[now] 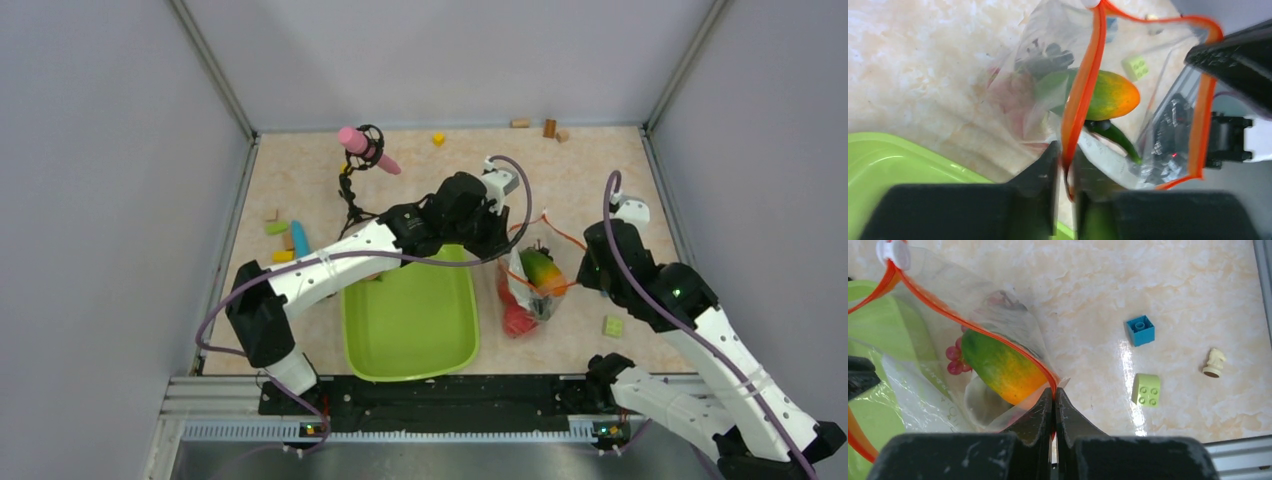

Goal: Place the food in the zip-top bag and seal the zipper
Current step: Adjust the zipper food storage bag at the center of the board.

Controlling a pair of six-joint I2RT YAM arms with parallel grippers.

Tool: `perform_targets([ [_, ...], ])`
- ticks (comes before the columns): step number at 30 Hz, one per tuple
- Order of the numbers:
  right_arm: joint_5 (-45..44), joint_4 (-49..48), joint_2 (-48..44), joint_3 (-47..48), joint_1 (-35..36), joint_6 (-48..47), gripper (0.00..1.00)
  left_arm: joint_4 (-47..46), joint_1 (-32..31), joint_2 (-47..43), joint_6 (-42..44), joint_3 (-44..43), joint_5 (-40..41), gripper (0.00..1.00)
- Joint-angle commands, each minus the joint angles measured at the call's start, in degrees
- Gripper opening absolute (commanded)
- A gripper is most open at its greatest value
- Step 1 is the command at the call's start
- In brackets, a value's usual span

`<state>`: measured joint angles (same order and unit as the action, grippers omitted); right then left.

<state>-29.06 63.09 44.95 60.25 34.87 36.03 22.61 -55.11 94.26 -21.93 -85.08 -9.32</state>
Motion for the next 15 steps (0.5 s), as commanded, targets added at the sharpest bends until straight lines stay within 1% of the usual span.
perform_targets([
  [1,-0.4,-4.1,-1.9,3.1,0.5,-1.9,0.0,3.1,0.1,-1.7,1.2,-1.5,1.2,0.36],
  [2,1.3,-5.9,-2.2,2.6,0.5,-2.9,0.0,3.6,0.1,-2.0,1.1,-1.5,0.6,0.55],
  [3,3.2,-7.6,-2.8,2.0,0.5,-4.1,0.0,3.9,0.1,-2.6,0.9,-1.1,0.1,0.67],
  [5,6.6,-10.3,-3.4,0.8,0.5,-5.8,0.0,3.4,0.1,-5.0,0.6,0.9,1.1,0.93],
  [6,8.0,-11.3,-3.6,0.4,0.5,-6.6,0.0,1.9,0.1,-6.8,0.5,2.6,3.0,0.97],
  [8,9.0,-12.0,-3.6,-0.1,0.5,-7.3,0.0,-0.4,0.1,-10.9,0.1,7.1,7.6,0.98],
  [11,8.1,-12.2,-3.4,-0.7,0.5,-7.7,0.0,-2.4,0.1,-17.4,-1.4,12.1,16.4,0.98],
  [12,8.3,-12.5,-3.8,-1.7,0.5,-7.5,0.0,-0.8,0.4,-21.2,-3.9,15.2,23.9,0.98],
  [15,9.4,-14.0,-5.0,-3.4,0.5,-7.7,0.0,2.0,1.9,-24.5,-7.7,18.3,30.3,0.98],
])
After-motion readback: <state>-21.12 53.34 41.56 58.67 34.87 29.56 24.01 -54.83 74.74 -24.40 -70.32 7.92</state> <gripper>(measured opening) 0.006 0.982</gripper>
